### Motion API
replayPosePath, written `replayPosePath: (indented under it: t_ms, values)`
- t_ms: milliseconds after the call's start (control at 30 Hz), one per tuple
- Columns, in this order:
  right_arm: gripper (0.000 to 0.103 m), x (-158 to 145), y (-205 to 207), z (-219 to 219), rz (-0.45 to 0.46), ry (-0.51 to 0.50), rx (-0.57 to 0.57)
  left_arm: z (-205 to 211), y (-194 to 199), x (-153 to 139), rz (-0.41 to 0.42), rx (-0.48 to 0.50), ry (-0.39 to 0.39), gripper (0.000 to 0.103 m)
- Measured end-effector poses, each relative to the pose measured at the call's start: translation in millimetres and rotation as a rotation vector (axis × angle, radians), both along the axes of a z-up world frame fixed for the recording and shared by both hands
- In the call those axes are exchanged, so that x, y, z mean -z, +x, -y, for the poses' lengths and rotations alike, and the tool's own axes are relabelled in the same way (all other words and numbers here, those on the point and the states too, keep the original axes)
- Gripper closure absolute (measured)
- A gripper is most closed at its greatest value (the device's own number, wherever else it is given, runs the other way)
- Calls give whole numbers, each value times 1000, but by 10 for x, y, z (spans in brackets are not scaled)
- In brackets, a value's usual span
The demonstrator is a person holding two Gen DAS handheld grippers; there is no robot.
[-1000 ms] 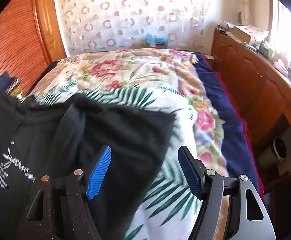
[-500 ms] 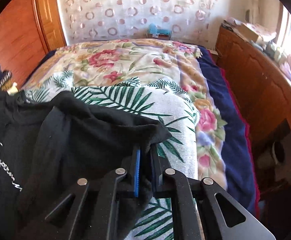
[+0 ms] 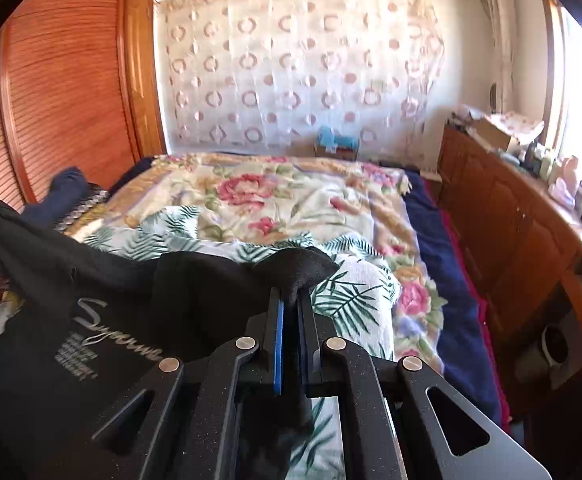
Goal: Fold small clothes
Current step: 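Lift the hem with both grippers and fold it toward the collar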
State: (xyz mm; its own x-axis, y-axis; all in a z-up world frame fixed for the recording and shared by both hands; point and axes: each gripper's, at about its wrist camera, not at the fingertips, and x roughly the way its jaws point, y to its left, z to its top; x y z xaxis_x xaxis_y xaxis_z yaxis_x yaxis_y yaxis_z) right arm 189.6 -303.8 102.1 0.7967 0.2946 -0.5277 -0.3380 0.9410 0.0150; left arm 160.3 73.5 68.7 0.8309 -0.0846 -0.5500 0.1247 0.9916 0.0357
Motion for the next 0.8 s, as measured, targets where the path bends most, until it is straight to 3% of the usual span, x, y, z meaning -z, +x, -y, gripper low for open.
replayPosePath:
  t_ms: [300, 533, 800]
  values:
    - [98, 65, -1166, 300, 61, 21, -32, -191, -881, 106, 37, -31, -39, 99]
    - [98, 177, -1789, 512, 56, 12, -59, -277, -1567, 310, 33, -56, -98, 99]
    - [98, 166, -2193, 621, 16, -5, -67, -323, -1865, 573, -34, -72, -140, 99]
